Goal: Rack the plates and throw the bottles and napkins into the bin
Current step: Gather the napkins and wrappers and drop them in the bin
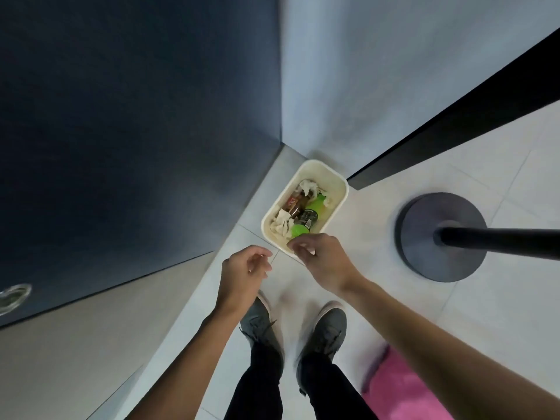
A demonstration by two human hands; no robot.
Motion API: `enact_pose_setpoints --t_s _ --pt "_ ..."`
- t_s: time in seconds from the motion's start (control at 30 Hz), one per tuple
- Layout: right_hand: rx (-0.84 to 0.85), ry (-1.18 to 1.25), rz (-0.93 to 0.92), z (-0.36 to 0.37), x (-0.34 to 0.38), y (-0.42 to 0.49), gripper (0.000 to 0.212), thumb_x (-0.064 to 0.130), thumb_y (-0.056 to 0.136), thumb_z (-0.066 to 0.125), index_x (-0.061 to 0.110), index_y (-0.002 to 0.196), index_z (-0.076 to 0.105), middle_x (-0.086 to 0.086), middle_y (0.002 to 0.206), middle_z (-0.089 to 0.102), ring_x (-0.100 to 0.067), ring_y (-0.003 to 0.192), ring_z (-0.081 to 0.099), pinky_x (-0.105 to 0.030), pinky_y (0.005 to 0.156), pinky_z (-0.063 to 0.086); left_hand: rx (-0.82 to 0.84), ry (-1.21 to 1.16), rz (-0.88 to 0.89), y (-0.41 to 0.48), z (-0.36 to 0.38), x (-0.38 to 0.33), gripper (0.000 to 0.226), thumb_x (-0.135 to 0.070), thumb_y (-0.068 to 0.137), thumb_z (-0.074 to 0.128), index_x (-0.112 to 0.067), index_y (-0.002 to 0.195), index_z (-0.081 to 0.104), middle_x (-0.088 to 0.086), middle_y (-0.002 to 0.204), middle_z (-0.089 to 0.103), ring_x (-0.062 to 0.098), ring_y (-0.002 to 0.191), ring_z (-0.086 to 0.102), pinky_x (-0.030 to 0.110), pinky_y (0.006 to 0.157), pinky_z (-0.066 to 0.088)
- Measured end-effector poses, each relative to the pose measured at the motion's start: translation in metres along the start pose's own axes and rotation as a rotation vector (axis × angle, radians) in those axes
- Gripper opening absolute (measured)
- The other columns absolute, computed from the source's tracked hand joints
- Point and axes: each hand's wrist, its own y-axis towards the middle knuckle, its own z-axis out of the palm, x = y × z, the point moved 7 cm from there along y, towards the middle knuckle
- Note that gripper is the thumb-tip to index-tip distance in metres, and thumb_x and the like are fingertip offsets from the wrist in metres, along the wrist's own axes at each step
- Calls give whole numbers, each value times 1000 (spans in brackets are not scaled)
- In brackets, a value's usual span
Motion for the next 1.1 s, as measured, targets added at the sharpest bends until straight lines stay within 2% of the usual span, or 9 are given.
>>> enact_pose_setpoints --t_s 0.1,0.27,0.43,0.6,0.73,0.83,0.93,1.1 --pt "-31 -11 -81 -20 38 -40 21 6 96 53 9 103 73 -2 103 72 -5 89 61 0 75 38 -35 -36 -6 -34 -16 -34 26 -6 94 60 -26 81 71 2 62 63 13 58 58 28 59 50" --pt "-29 -110 -185 -57 104 -110 22 1 94 53 11 101 72 -3 100 72 -12 91 63 -2 78 38 -68 -45 17 -107 -49 -95 22 -12 93 65 -30 83 72 1 61 60 11 56 53 30 64 49" --pt "12 -149 -241 -89 172 -187 21 8 96 53 15 102 71 1 105 69 -5 86 59 -10 78 42 -127 -82 61 -194 -91 -158 20 -16 93 66 -34 83 71 5 63 61 26 61 57 39 66 51" --pt "10 -176 -398 -101 244 -256 20 9 97 55 15 105 72 4 107 68 -2 93 58 -7 82 41 -266 -113 107 -277 -137 -199 12 -17 94 65 -24 88 74 -8 62 62 16 63 59 30 65 50" --pt "62 -174 -530 -92 301 -298 20 8 97 53 16 104 71 6 105 68 4 97 56 -5 85 39 -356 -163 140 -336 -173 -212 12 -19 94 65 -26 90 74 -8 63 63 14 64 60 34 66 53" --pt "124 -188 -606 -75 339 -323 20 9 98 54 18 104 70 8 103 67 4 99 56 -6 86 39 -424 -201 160 -376 -203 -211 12 -20 95 64 -25 92 74 -5 67 66 9 64 61 32 65 53" --pt "199 -230 -693 -46 376 -343 20 13 99 53 22 104 70 12 101 65 2 96 58 -9 84 42 -511 -232 168 -417 -239 -202 14 -16 96 62 -24 95 73 -9 66 65 4 62 58 23 62 49" --pt "332 -226 -860 20 437 -377 21 7 97 54 17 102 71 13 97 65 -7 92 62 -17 78 48 -667 -330 120 -483 -302 -162 16 -12 97 60 -20 97 73 -4 66 64 4 58 54 16 60 43"
